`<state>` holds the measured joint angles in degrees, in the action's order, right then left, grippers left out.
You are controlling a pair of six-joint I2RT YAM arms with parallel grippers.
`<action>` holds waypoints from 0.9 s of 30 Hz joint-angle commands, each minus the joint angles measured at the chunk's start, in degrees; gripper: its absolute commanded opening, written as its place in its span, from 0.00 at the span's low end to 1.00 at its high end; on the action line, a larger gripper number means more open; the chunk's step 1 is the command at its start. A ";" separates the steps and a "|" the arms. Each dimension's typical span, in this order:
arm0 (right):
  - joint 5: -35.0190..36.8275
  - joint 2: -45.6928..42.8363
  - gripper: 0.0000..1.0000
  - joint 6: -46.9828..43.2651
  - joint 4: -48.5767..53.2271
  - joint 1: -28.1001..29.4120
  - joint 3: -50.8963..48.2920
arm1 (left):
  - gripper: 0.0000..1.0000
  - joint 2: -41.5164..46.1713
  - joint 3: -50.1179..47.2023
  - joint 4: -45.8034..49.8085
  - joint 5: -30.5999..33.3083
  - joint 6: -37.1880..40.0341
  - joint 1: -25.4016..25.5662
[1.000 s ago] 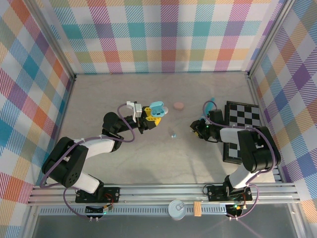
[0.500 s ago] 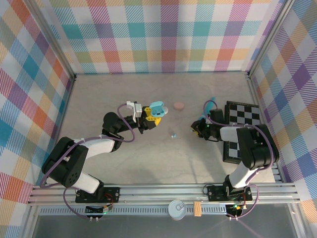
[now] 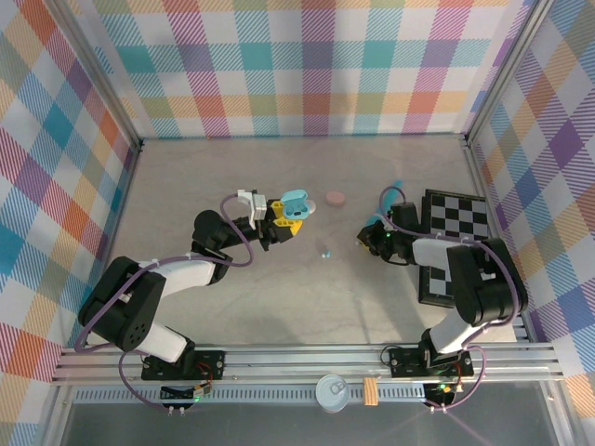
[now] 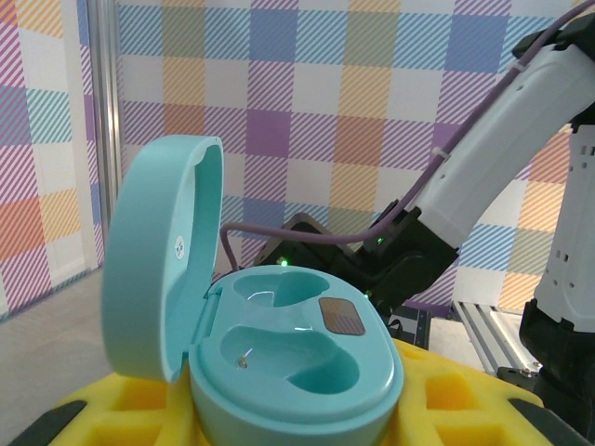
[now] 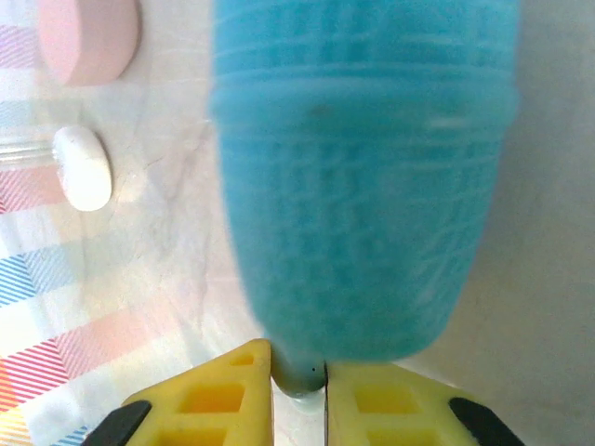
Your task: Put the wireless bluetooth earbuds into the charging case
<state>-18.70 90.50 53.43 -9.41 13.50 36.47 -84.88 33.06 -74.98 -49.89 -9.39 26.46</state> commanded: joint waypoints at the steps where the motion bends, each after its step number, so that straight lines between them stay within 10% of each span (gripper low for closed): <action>1: 2.64 -3.56 0.18 -2.95 4.28 1.19 -0.13 | 0.35 0.29 -0.06 -1.66 -0.12 1.03 -0.53; 27: 8.66 -18.01 0.21 -15.73 22.42 11.18 11.70 | 0.35 -14.09 3.71 4.67 9.18 9.54 1.09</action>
<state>-11.14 73.84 41.32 10.28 23.42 45.54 -98.65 34.81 -70.30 -41.08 -2.02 26.92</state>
